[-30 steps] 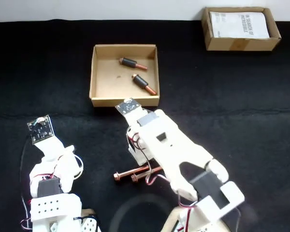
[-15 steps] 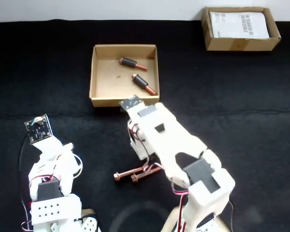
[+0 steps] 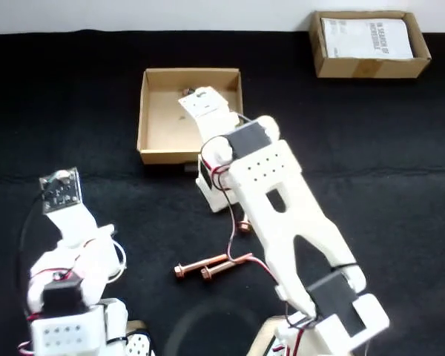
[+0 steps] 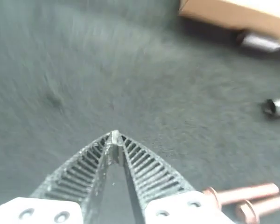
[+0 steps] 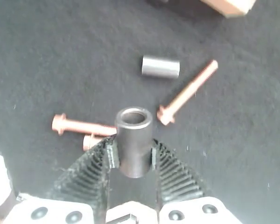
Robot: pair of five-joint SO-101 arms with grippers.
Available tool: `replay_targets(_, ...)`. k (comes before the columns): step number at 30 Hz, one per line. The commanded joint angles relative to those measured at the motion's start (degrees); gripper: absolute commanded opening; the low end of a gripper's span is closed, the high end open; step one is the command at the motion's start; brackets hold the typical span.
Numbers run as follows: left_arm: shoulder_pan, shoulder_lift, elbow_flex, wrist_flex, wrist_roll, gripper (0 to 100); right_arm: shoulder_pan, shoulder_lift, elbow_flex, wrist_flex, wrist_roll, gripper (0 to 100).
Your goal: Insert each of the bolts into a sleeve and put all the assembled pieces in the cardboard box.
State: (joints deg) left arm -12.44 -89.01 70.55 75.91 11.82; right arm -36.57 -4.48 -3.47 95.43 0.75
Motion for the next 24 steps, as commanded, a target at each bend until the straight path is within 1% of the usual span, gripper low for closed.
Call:
replay_targets(1, 4.18, 1.54, -12.79, 3.87, -4.13, 1, 2.33, -4.35, -2.77, 1.54, -3.34, 0.9)
replay_targets(3, 7.16, 6.37, -18.95, 6.95, -4.84, 1, 4.35, -4.53, -2.33, 1.45, -4.48, 0.9)
replay_targets(6, 11.03, 18.59, -28.44, 12.66, -4.31, 1, 6.73, -4.97, 0.22, 0.92, -4.84, 0.9)
replay_targets(11, 18.24, 44.62, -48.48, 24.97, 2.64, 1, 9.01, -5.05, 4.26, 0.84, -5.36, 0.9)
replay_targets(13, 20.35, 53.32, -53.32, 25.32, 5.19, 1, 10.33, -5.05, 6.29, -0.92, -7.38, 0.9)
replay_targets(15, 22.29, 60.26, -55.78, 25.32, 6.24, 1, 12.26, -5.05, 9.36, -4.0, -7.82, 0.9)
replay_targets(19, 29.32, 71.08, -56.4, 25.41, 6.24, 1, 15.25, -5.05, 16.13, -10.42, -7.91, 0.9)
replay_targets(21, 32.04, 75.03, -56.13, 25.49, 6.24, 1, 16.22, -5.05, 18.95, -13.05, -7.82, 0.9)
replay_targets(24, 33.98, 78.37, -54.9, 25.67, 6.24, 1, 17.71, -4.97, 22.29, -17.01, -7.82, 0.9)
